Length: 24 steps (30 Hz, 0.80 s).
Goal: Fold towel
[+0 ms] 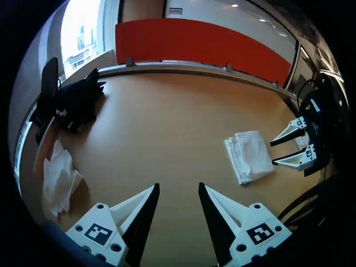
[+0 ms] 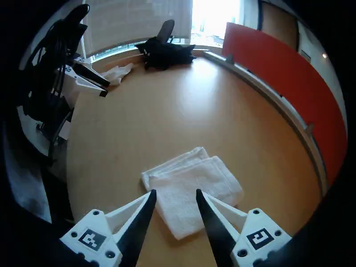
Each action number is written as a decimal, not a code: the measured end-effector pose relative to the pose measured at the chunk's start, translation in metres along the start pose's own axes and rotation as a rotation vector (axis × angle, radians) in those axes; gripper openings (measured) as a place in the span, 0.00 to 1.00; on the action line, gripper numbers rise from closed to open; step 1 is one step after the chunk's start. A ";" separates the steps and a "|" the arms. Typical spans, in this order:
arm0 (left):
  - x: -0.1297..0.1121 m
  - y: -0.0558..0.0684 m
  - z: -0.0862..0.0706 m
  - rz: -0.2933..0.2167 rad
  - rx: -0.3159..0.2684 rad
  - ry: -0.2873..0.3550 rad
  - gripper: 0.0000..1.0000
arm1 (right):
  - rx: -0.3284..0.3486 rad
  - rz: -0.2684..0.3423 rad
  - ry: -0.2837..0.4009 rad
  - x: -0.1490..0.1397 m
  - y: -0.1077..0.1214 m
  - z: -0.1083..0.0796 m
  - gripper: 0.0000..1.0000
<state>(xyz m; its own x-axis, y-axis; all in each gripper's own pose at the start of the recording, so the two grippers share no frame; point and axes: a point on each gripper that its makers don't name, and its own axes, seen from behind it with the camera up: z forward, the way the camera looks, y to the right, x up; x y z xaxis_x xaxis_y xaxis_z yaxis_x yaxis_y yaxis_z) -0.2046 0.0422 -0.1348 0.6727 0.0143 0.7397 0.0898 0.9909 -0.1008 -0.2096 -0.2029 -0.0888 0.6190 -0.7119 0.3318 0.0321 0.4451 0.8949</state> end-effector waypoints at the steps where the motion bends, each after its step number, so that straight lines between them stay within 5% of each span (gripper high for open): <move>1: 0.000 0.000 0.000 0.000 0.000 0.000 0.64 | -0.002 0.000 -0.001 -0.001 0.001 0.000 0.69; 24: 0.003 0.004 -0.002 0.015 -0.006 0.002 0.63 | -0.056 0.070 -0.068 -0.056 0.012 -0.011 0.69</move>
<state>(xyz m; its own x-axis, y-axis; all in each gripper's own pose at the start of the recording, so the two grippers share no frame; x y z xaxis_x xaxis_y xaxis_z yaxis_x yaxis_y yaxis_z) -0.2009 0.0461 -0.1338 0.6754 0.0291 0.7369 0.0839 0.9897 -0.1161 -0.2354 -0.1518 -0.0998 0.5668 -0.7123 0.4140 0.0354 0.5231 0.8515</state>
